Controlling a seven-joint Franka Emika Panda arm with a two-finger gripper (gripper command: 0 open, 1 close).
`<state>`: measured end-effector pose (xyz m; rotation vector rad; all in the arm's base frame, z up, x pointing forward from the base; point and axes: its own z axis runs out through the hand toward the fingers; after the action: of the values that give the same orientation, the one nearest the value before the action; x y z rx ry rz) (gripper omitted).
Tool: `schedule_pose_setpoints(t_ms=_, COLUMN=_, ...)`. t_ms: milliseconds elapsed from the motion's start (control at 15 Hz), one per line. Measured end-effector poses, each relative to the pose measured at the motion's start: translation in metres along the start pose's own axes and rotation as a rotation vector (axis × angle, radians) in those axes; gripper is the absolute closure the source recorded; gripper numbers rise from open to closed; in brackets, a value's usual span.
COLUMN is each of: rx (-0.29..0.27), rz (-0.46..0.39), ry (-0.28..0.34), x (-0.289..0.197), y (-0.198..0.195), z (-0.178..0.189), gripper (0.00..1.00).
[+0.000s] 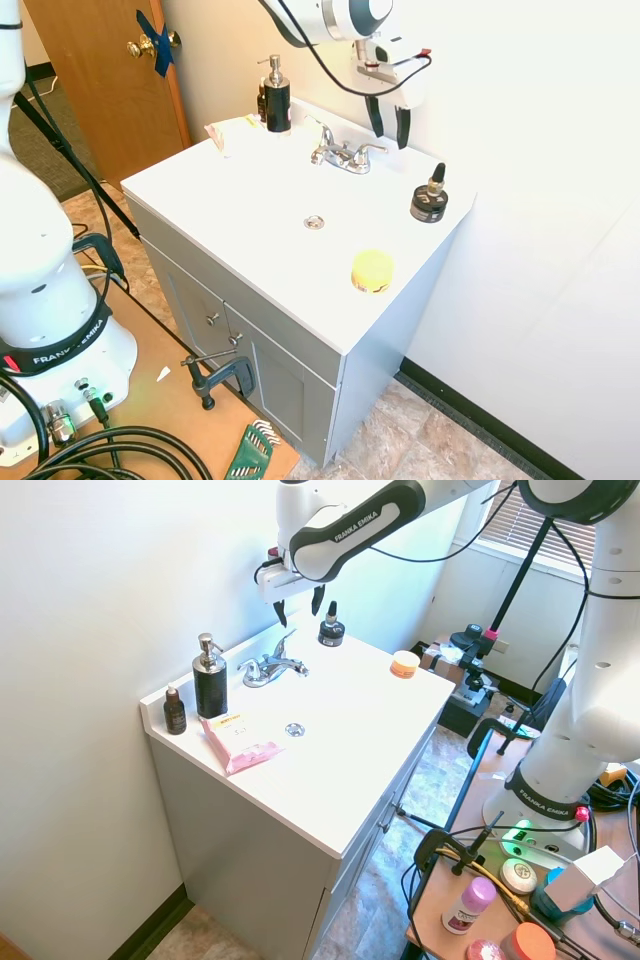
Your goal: Turn on the cold water
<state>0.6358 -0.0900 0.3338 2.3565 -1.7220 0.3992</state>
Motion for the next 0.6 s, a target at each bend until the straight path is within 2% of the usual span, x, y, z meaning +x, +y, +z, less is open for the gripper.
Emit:
schedule_pose_setpoints(t_ms=333, rx=-0.033, rz=-0.011, ry=0.015, x=-0.015, y=0.0, z=0.021, gripper=0.0)
schedule_pose_setpoints(t_ms=600, rx=-0.033, rz=-0.013, ry=-0.007, x=-0.026, y=0.025, z=0.015, gripper=0.0)
